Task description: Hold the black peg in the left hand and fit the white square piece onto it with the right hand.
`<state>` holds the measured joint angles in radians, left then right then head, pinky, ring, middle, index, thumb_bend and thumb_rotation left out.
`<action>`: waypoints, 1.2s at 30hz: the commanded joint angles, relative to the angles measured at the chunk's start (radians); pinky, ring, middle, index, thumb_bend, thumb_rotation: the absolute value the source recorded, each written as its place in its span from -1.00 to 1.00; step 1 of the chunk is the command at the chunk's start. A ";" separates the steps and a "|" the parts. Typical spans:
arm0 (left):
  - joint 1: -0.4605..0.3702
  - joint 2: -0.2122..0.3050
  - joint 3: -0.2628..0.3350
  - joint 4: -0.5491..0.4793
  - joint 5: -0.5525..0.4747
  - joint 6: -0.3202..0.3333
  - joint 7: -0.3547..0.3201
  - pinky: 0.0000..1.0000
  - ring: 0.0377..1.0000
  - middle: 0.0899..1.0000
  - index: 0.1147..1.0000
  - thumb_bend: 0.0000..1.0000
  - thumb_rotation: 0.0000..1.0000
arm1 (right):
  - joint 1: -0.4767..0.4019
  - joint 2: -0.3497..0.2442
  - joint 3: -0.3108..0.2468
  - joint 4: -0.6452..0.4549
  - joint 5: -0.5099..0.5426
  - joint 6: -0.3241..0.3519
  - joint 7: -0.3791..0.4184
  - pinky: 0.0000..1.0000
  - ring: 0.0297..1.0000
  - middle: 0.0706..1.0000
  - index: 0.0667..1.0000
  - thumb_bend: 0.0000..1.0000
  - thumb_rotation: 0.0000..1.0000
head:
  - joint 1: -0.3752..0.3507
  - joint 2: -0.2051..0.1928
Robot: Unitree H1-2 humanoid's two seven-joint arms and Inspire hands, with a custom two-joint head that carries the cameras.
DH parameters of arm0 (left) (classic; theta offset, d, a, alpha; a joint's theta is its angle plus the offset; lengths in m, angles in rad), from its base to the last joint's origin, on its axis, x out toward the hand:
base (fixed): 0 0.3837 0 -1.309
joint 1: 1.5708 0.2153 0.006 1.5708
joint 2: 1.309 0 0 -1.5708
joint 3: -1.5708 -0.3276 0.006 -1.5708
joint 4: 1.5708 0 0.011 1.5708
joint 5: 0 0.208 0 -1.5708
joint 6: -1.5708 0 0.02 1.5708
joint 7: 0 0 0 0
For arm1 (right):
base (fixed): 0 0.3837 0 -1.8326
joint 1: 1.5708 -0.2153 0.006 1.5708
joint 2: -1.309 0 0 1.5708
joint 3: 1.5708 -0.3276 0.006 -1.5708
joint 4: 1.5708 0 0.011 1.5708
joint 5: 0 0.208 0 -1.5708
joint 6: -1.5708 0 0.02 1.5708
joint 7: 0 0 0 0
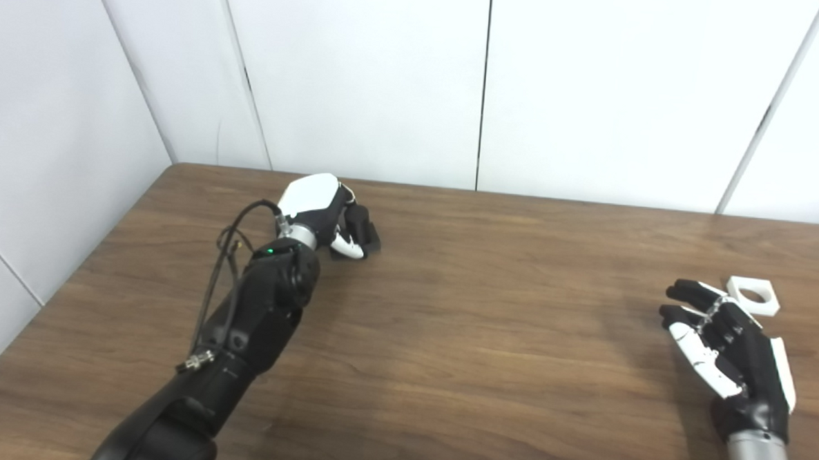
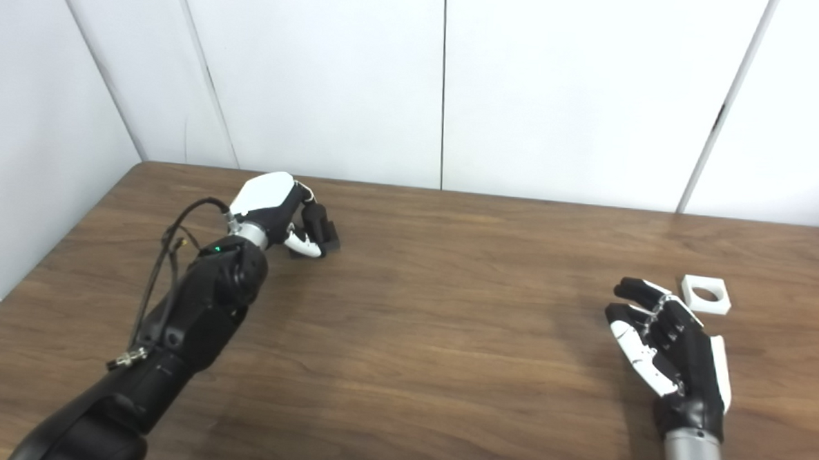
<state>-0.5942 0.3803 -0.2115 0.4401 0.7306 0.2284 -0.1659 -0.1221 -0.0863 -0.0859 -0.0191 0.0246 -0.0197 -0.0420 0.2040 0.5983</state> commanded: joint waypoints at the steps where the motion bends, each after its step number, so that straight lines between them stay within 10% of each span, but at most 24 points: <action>1: -0.008 0.030 -0.015 -0.016 -0.047 -0.066 -0.025 0.45 0.67 0.64 -0.15 0.04 -0.88 | -0.026 -0.004 -0.002 -0.029 -0.011 -0.026 -0.003 0.21 0.27 0.35 0.28 -0.13 -0.38 | 0.001 0.001; 20: 0.050 0.020 -0.054 0.019 -0.204 -0.391 0.059 0.53 0.68 0.60 -0.15 0.05 -0.85 | -0.027 -0.001 0.002 -0.054 0.000 0.001 0.008 0.25 0.27 0.36 0.31 -0.20 -0.51 | -0.026 0.009; 36: 0.094 -0.058 -0.090 -0.032 -0.220 -0.469 0.076 0.53 0.71 0.62 -0.15 0.05 -0.86 | -0.031 0.005 0.001 -0.074 -0.003 0.011 0.000 0.18 0.23 0.34 0.28 -0.11 -0.48 | -0.067 0.022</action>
<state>-0.4923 0.3306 -0.2897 0.4275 0.5088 -0.2152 -0.0898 -0.1209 -0.0851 -0.0847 -0.0496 0.0228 0.0024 -0.0409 0.1365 0.6197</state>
